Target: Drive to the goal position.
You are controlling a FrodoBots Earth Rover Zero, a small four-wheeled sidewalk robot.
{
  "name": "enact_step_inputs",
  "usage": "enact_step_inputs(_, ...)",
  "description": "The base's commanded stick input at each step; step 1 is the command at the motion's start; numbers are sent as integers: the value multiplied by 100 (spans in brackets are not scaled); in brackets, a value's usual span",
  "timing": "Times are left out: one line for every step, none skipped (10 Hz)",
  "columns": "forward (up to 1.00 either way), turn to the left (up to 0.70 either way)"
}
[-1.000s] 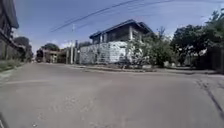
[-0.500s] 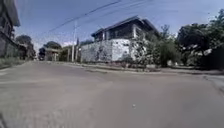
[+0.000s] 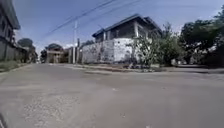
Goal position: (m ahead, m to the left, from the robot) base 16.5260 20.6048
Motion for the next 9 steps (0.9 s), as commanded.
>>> enact_step_inputs(100,0)
enact_step_inputs(100,0)
enact_step_inputs(100,0)
enact_step_inputs(100,0)
enact_step_inputs(100,0)
enact_step_inputs(100,0)
enact_step_inputs(100,0)
enact_step_inputs(100,0)
enact_step_inputs(100,0)
